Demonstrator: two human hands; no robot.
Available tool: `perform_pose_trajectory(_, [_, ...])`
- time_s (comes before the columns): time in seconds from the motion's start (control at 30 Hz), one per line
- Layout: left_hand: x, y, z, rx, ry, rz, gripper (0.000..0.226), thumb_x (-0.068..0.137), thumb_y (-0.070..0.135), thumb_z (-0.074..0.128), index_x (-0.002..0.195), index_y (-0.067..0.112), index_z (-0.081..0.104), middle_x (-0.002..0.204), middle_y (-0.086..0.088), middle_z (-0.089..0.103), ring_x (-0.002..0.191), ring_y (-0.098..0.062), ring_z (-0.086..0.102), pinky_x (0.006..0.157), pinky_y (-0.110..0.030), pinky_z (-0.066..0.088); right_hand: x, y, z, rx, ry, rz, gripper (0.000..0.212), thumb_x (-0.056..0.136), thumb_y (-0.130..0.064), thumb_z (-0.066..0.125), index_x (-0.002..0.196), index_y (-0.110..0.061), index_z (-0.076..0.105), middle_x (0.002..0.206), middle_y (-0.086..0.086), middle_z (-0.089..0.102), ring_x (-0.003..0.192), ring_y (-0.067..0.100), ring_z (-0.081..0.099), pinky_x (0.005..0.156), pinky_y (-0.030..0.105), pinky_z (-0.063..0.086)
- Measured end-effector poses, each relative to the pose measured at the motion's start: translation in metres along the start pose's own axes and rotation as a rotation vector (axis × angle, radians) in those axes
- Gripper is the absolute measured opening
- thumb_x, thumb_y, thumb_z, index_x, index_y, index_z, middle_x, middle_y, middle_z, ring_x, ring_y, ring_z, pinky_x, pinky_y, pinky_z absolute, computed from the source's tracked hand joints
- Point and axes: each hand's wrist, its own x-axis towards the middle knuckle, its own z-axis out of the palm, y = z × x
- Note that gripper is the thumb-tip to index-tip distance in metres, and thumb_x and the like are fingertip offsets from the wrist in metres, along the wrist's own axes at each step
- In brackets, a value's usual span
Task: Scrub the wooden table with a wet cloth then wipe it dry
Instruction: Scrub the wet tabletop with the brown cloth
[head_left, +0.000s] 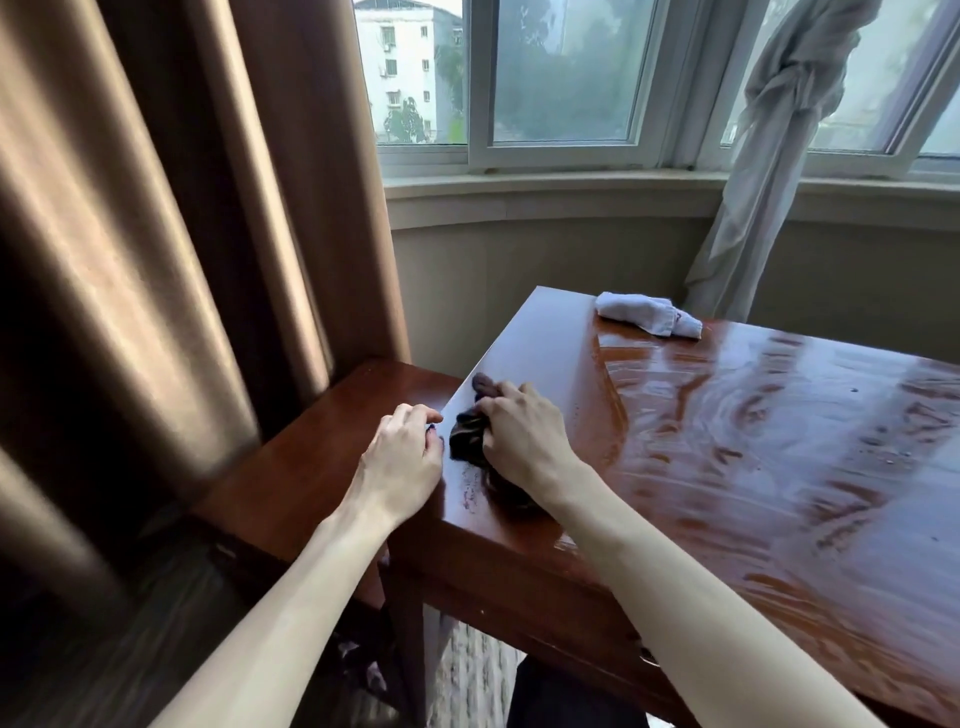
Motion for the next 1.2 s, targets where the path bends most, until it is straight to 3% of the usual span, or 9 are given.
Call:
perform_pose_trajectory(0.1, [-0.003, 0.0, 0.008, 0.047, 0.018, 0.041, 0.026, 0.099, 0.021, 0.051, 0.122, 0.015, 0.061, 0.122, -0.001, 0.059, 0.113, -0.025, 0.055, 0.09, -0.044, 0.051, -0.019, 0.005, -0.007, 0.31, -0.054, -0.047, 0.047, 0.096, -0.037, 0.051, 0.143, -0.037, 0.056, 0.156, -0.012, 0.044, 0.136, 0.019, 0.043, 0.109, 0.034, 0.038])
perform_pose_trajectory(0.17, [-0.004, 0.0, 0.013, 0.015, 0.08, -0.007, 0.025, 0.098, 0.023, 0.052, 0.12, 0.018, 0.062, 0.121, 0.004, 0.059, 0.113, -0.021, 0.055, 0.086, -0.042, 0.052, -0.02, 0.012, -0.003, 0.413, 0.023, 0.008, 0.05, 0.097, -0.043, 0.051, 0.147, -0.04, 0.049, 0.154, -0.019, 0.045, 0.137, 0.011, 0.045, 0.109, 0.035, 0.043])
perform_pose_trajectory(0.33, [-0.003, -0.003, 0.016, -0.007, 0.137, 0.011, 0.034, 0.095, 0.026, 0.049, 0.127, 0.021, 0.06, 0.128, 0.011, 0.058, 0.118, -0.012, 0.052, 0.089, -0.035, 0.05, 0.028, 0.024, 0.023, 0.32, 0.033, 0.031, 0.056, 0.092, -0.042, 0.054, 0.148, -0.042, 0.047, 0.148, -0.011, 0.051, 0.137, 0.016, 0.047, 0.104, 0.04, 0.049])
perform_pose_trajectory(0.47, [-0.002, -0.004, 0.016, -0.005, 0.075, -0.033, 0.041, 0.095, 0.03, 0.043, 0.132, 0.022, 0.059, 0.134, 0.009, 0.057, 0.123, -0.014, 0.051, 0.095, -0.037, 0.049, 0.051, 0.029, 0.025, 0.312, 0.041, 0.036, 0.045, 0.089, -0.031, 0.056, 0.133, -0.036, 0.066, 0.138, -0.014, 0.061, 0.123, 0.017, 0.059, 0.096, 0.034, 0.051])
perform_pose_trajectory(0.63, [-0.002, -0.001, 0.016, -0.012, 0.062, -0.068, 0.036, 0.101, 0.024, 0.045, 0.135, 0.019, 0.058, 0.137, 0.004, 0.056, 0.125, -0.02, 0.051, 0.1, -0.037, 0.044, -0.026, 0.008, 0.013, 0.373, 0.111, -0.116, 0.042, 0.082, -0.029, 0.058, 0.12, -0.035, 0.075, 0.138, -0.019, 0.062, 0.125, 0.009, 0.058, 0.101, 0.029, 0.05])
perform_pose_trajectory(0.77, [-0.006, 0.006, 0.01, 0.053, -0.016, -0.019, 0.057, 0.094, 0.045, 0.025, 0.133, 0.019, 0.058, 0.135, 0.004, 0.057, 0.122, -0.022, 0.052, 0.099, -0.04, 0.047, -0.055, 0.017, -0.001, 0.469, 0.035, -0.158, 0.05, 0.078, -0.035, 0.049, 0.122, -0.044, 0.071, 0.139, -0.026, 0.059, 0.129, -0.001, 0.053, 0.105, 0.025, 0.047])
perform_pose_trajectory(1.0, [0.003, 0.002, 0.006, 0.049, -0.083, -0.067, 0.041, 0.104, 0.031, 0.04, 0.141, 0.02, 0.053, 0.144, 0.001, 0.052, 0.13, -0.025, 0.048, 0.107, -0.04, 0.041, 0.018, 0.026, 0.014, 0.256, 0.107, 0.122, 0.041, 0.086, -0.026, 0.059, 0.123, -0.037, 0.072, 0.126, -0.012, 0.066, 0.113, 0.02, 0.062, 0.088, 0.03, 0.047])
perform_pose_trajectory(1.13, [0.026, 0.026, 0.008, 0.0, -0.089, -0.021, 0.044, 0.105, 0.031, 0.04, 0.147, 0.02, 0.049, 0.148, 0.001, 0.049, 0.134, -0.025, 0.045, 0.109, -0.041, 0.04, -0.023, 0.018, 0.01, 0.276, 0.1, -0.112, 0.04, 0.081, -0.026, 0.059, 0.117, -0.039, 0.072, 0.127, -0.019, 0.063, 0.11, 0.016, 0.057, 0.081, 0.031, 0.049])
perform_pose_trajectory(1.2, [0.044, 0.041, 0.011, 0.001, -0.111, 0.031, 0.045, 0.105, 0.03, 0.04, 0.148, 0.02, 0.048, 0.149, 0.001, 0.048, 0.135, -0.025, 0.043, 0.11, -0.043, 0.039, -0.015, 0.036, 0.005, 0.344, 0.037, -0.106, 0.041, 0.081, -0.024, 0.057, 0.116, -0.041, 0.071, 0.124, -0.019, 0.064, 0.109, 0.015, 0.058, 0.082, 0.033, 0.051])
